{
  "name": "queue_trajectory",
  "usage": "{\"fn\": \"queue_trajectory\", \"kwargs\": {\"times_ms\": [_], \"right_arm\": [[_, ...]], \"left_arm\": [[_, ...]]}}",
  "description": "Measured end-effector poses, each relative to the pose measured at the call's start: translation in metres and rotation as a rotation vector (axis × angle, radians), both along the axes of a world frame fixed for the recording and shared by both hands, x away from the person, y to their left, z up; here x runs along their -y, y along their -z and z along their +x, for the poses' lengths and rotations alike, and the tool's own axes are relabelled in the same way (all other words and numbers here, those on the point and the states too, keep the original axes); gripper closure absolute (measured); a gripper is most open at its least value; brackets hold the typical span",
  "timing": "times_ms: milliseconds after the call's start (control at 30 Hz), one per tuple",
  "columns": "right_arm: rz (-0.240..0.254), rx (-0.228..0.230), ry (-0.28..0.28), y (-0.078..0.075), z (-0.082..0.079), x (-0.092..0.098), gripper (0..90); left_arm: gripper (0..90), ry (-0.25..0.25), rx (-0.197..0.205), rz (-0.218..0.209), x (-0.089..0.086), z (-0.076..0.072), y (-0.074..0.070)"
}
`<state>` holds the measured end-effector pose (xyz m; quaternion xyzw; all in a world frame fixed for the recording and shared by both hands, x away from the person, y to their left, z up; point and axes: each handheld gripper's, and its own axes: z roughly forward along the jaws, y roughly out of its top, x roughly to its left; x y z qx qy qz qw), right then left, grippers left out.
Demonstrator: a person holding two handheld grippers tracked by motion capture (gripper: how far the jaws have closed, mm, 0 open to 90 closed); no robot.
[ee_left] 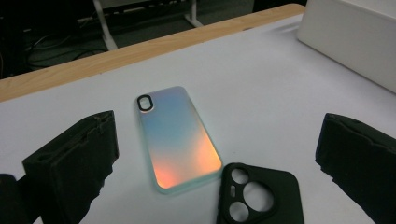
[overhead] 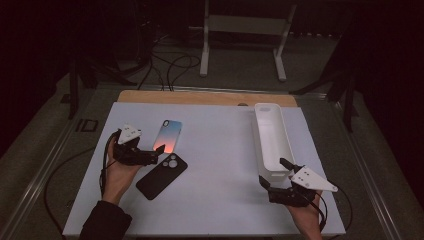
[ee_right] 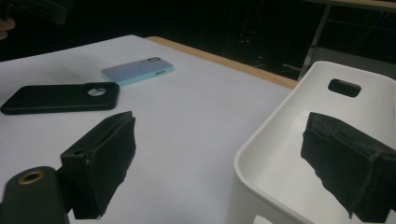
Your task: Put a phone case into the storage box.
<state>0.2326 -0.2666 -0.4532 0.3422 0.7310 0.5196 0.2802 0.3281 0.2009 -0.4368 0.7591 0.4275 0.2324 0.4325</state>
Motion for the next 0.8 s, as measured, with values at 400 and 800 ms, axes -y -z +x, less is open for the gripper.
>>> {"fn": "queue_trajectory", "kwargs": {"times_ms": [400, 800], "right_arm": [[-0.004, -0.004, -0.001, 0.0, 0.0, 0.0, 10.0], [-0.001, -0.004, -0.001, 0.0, 0.0, -0.001, 10.0]], "left_arm": [[0.0, -0.02, -0.047, 0.024, 0.002, 0.02, 0.008], [0.0, -0.034, -0.058, 0.037, 0.009, 0.036, 0.011]]}}
